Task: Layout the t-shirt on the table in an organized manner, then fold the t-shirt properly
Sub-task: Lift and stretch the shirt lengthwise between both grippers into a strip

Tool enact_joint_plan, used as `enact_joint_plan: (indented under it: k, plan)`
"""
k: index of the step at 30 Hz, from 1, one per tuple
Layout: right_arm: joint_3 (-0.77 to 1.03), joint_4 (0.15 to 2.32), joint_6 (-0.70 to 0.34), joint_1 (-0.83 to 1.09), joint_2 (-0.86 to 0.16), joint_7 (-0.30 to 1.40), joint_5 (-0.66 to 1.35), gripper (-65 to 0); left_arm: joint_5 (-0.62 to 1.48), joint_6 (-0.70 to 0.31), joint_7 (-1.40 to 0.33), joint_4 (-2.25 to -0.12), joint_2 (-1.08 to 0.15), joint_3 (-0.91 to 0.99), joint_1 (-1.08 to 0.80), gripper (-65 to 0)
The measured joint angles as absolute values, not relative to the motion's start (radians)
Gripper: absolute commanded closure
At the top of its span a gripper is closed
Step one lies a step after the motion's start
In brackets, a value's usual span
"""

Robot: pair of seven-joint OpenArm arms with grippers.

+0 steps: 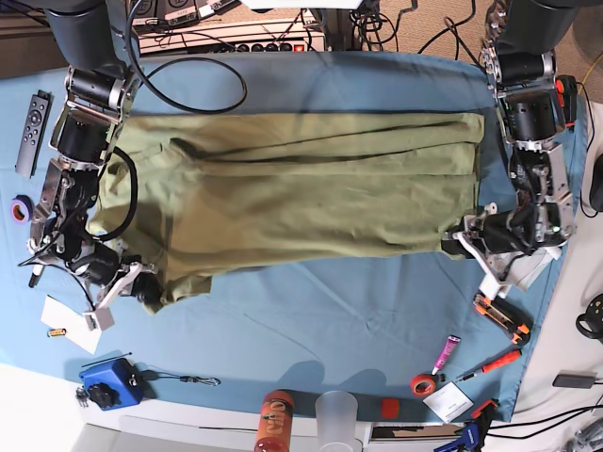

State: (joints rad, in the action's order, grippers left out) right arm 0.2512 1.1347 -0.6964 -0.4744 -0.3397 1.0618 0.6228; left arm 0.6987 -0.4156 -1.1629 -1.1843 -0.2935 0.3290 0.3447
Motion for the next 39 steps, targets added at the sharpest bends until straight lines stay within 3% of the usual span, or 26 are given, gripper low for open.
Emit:
enact_joint_plan:
  k: [6, 8, 22, 34, 39]
  plan:
    - [0.252, 1.178, -0.697, -0.473, -0.34, 1.062, 0.599, 0.0, 0.867, -0.45, -1.35, -1.272, -0.294, 0.484, 0.347, 0.0]
    - [0.252, 1.179, -0.697, -0.473, -0.34, 1.071, 0.599, 0.0, 0.932, -0.508, -1.386, -1.3, -0.294, 0.53, 0.337, 0.0]
    - [0.278, 1.185, -0.697, -0.434, -0.348, 1.211, 0.738, 0.0, 1.202, -0.574, -1.404, -1.518, -0.3, 0.595, 0.007, 0.0]
    - [0.46, 1.57, -0.698, -0.114, -0.346, 1.221, 0.763, 0.0, 1.206, -0.574, -1.406, -1.605, -0.299, 0.595, -0.112, 0.0]
    - [0.509, 1.623, -0.698, -0.002, -0.346, 1.224, 0.762, 0.0, 1.209, -0.574, -1.406, -1.605, -0.297, 0.595, -0.138, 0.0]
